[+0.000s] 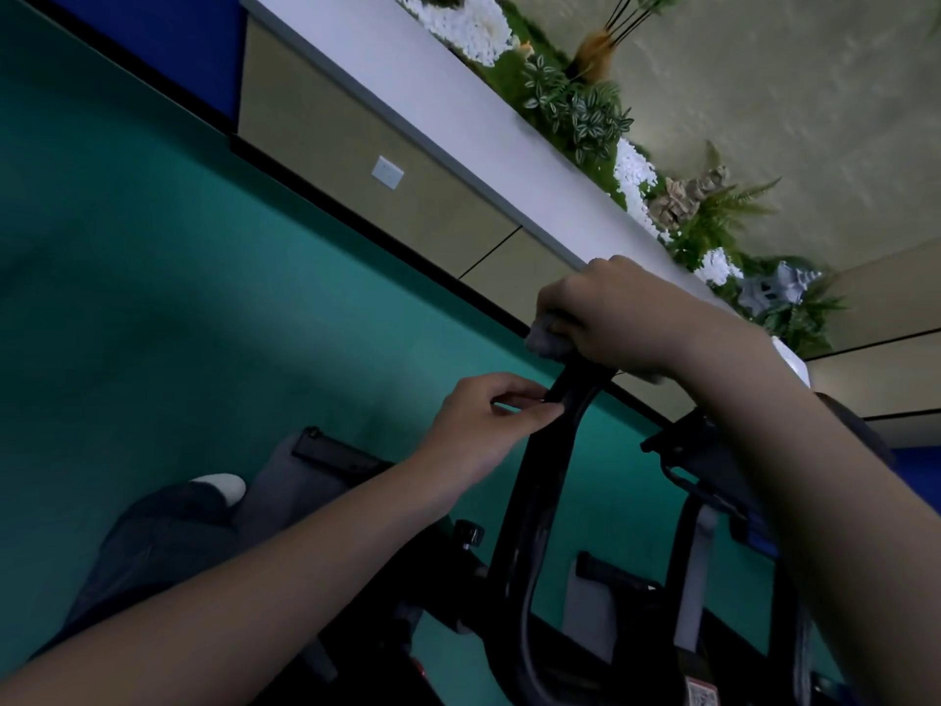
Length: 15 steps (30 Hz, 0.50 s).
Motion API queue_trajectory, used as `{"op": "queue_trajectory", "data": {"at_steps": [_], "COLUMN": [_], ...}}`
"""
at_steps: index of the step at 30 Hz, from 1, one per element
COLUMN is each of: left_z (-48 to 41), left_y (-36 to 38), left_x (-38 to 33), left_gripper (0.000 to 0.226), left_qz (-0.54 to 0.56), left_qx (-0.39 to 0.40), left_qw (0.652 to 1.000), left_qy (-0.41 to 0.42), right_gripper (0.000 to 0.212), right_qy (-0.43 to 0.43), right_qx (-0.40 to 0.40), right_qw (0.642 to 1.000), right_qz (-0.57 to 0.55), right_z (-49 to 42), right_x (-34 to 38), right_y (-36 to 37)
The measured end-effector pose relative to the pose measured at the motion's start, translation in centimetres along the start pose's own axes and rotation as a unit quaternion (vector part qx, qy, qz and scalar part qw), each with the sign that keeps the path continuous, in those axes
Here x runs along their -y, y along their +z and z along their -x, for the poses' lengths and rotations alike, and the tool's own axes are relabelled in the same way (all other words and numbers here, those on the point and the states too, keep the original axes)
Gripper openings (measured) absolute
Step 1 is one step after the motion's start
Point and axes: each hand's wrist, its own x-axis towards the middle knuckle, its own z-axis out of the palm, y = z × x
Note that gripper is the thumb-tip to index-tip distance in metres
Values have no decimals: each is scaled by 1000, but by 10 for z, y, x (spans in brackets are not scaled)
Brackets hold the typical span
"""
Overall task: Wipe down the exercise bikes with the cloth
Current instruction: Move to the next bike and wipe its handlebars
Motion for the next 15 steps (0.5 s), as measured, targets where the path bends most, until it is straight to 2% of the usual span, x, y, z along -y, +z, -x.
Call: {"op": "queue_trajectory", "data": {"at_steps": [5,6,9,11,13,15], "left_z": [4,5,4,2,-1,-4], "left_y": [-3,-4,-5,-4,-3,-5], "left_x": [3,3,1,-3,-6,-9], "left_gripper": [13,14,11,8,8,9], "left_qz": [25,27,17,1,-16,-34], "left_qx": [3,5,17,24,24,30], "left_qw": [1000,1000,1000,1000,999,999], "left_qy": [-10,-9,-1,7,17,27], "right_gripper": [21,20,20,19,17,17], "right_qy": [-34,-28,-3,2,-10,13], "right_qx": [43,19,-139,-178,-195,-255], "right_qw": [995,994,982,976,966,936], "right_qz": [-79,-109,-128,-123,-171,-241], "right_z": [-5,-4,5,17,30,44], "right_x": [8,5,-12,-11,-1,10], "right_y": [10,8,12,22,36,47]}}
